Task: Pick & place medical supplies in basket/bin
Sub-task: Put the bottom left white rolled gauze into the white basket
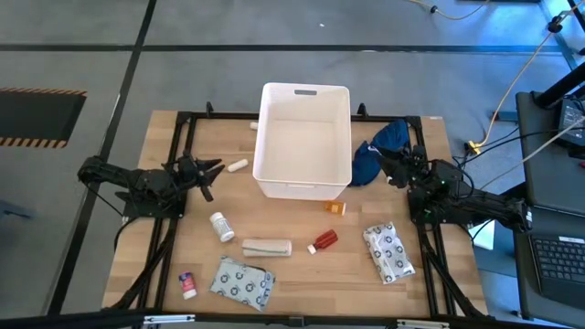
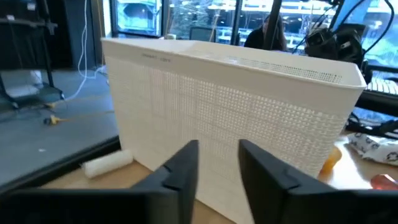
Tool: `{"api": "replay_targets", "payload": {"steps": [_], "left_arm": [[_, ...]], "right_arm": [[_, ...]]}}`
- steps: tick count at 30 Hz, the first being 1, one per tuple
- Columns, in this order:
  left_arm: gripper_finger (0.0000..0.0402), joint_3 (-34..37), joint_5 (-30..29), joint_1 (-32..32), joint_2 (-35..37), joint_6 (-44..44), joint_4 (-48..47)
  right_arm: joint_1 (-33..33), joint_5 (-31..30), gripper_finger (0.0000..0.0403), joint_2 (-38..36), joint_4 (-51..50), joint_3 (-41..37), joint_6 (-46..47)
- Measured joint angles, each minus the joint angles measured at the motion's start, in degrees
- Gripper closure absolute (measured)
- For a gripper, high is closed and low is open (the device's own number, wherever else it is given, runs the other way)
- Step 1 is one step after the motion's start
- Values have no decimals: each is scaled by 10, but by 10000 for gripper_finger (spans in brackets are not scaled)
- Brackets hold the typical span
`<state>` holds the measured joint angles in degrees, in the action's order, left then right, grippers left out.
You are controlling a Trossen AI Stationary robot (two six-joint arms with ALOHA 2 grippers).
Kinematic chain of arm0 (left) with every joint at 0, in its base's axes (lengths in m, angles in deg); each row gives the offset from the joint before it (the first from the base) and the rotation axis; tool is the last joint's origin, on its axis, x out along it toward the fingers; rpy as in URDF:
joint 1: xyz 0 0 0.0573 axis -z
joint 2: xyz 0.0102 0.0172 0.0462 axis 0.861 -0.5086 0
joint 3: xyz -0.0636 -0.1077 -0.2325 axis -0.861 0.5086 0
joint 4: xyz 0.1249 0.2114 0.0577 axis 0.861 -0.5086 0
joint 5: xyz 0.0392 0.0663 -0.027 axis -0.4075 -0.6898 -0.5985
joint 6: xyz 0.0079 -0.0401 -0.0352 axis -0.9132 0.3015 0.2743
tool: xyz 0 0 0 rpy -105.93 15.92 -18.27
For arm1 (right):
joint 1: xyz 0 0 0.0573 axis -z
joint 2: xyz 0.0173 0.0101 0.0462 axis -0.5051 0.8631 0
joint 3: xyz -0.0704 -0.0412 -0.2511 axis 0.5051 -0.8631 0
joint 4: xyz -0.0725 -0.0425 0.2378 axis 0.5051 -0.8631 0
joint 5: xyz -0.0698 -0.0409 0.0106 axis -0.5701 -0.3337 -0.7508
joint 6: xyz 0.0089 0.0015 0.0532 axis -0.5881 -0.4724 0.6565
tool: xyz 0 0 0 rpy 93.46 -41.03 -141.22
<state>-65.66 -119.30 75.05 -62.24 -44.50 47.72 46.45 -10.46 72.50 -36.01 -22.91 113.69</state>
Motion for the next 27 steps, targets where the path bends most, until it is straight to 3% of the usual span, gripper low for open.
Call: {"api": "replay_targets", "payload": {"steps": [5, 12, 18, 27], "left_arm": [[222, 0, 0, 0, -8, 21, -1], [222, -8, 44, -23, -56, 92, -9], [224, -72, 96, -77, -154, 56, -53], [225, -167, 223, -199, -342, 85, -161]], "right_arm": [[0, -37, 140, 0, -27, 0, 4], [0, -61, 140, 0, -31, 0, 32], [0, -61, 140, 0, -30, 0, 32], [0, -61, 140, 0, -30, 0, 32]]}}
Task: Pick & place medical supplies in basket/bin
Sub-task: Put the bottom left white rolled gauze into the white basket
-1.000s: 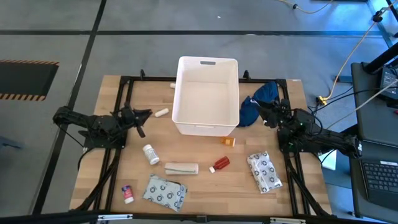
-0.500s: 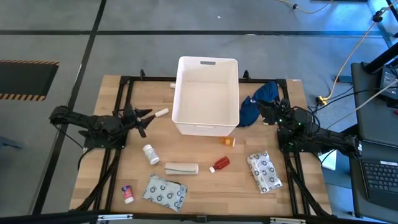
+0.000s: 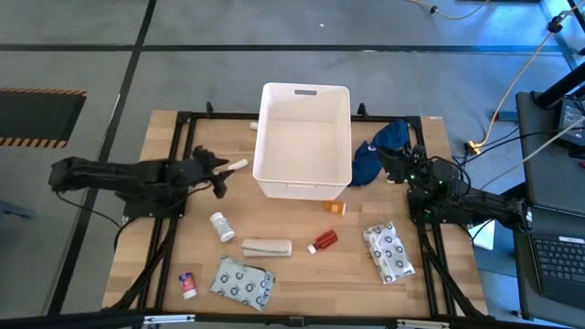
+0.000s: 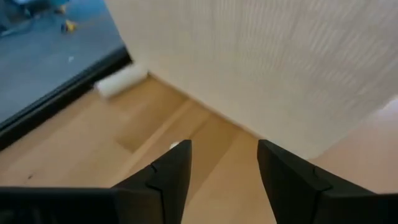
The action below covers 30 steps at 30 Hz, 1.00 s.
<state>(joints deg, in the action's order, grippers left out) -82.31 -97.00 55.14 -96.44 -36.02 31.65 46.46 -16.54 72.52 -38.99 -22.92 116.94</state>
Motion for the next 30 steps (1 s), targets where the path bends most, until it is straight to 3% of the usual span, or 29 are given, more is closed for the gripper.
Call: {"api": "replay_targets", "payload": {"steps": [8, 14, 21, 30], "left_arm": [[225, -34, 68, -136, -171, -26, 2], [225, -35, 163, -220, -250, -56, 18], [225, -35, 229, -267, -308, -139, 106], [225, -37, 253, -286, -401, -200, 109]], "right_arm": [[0, 0, 140, 0, 0, 0, -4], [0, -1, 140, 0, 0, 0, -2], [0, -1, 140, 0, 0, 0, -2], [0, -1, 140, 0, 0, 0, -3]]}}
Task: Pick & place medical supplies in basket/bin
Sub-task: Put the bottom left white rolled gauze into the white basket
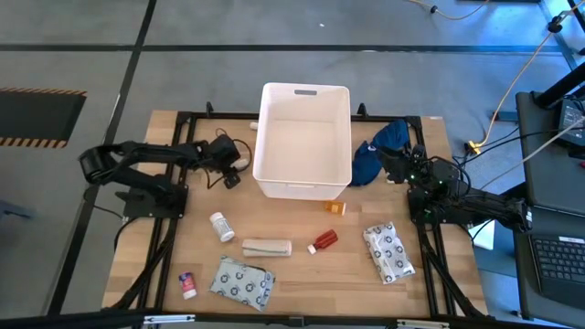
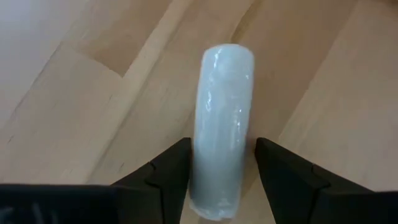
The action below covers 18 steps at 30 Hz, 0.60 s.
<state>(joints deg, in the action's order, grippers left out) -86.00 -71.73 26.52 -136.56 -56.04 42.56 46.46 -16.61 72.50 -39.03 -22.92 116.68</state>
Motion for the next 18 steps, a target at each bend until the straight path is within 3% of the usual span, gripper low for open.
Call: {"api": "replay_targets", "payload": {"steps": [6, 14, 18], "left_arm": [[245, -1, 2, 0, -20, 23, 2], [337, 4, -2, 0, 30, 33, -11], [361, 4, 1, 0, 58, 53, -24]], "right_arm": [[0, 0, 140, 0, 0, 0, 8], [0, 1, 140, 0, 0, 1, 10], [0, 24, 140, 0, -1, 28, -51]]}}
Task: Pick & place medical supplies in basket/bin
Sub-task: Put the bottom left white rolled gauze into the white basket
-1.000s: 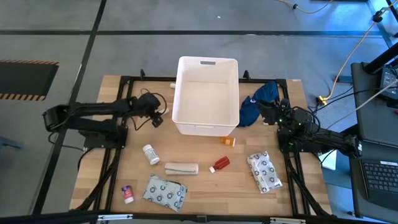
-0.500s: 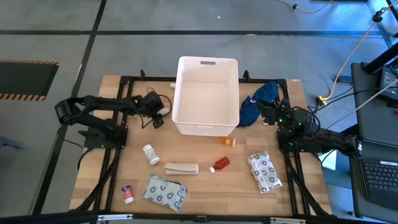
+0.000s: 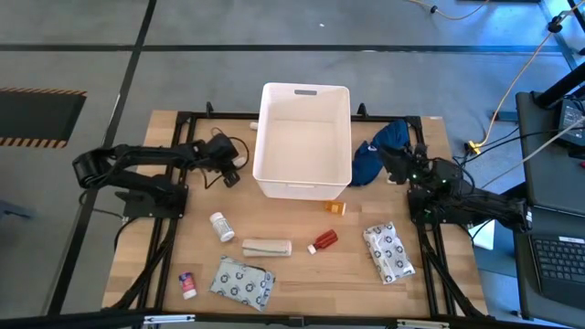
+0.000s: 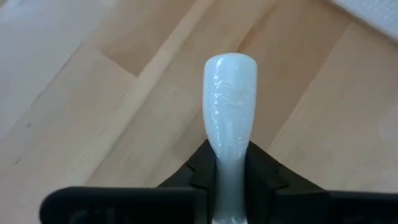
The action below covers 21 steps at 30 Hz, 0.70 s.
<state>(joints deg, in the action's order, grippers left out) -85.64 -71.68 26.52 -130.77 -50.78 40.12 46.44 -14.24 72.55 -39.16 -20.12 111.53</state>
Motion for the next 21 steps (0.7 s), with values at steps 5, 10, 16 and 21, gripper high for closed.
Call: {"api": "replay_targets", "payload": {"steps": [5, 10, 16, 21], "left_arm": [[351, 0, -13, -1, 53, 63, -5], [344, 0, -43, -30, 132, 132, -13], [353, -48, 11, -69, 224, 161, -15], [351, -133, 54, -74, 245, 138, 32]], "right_arm": [[0, 9, 148, 18, -24, 69, -96], [0, 9, 170, 69, -174, 174, -114], [0, 9, 182, 163, -354, 299, -115], [0, 35, 182, 249, -465, 370, -95]]}}
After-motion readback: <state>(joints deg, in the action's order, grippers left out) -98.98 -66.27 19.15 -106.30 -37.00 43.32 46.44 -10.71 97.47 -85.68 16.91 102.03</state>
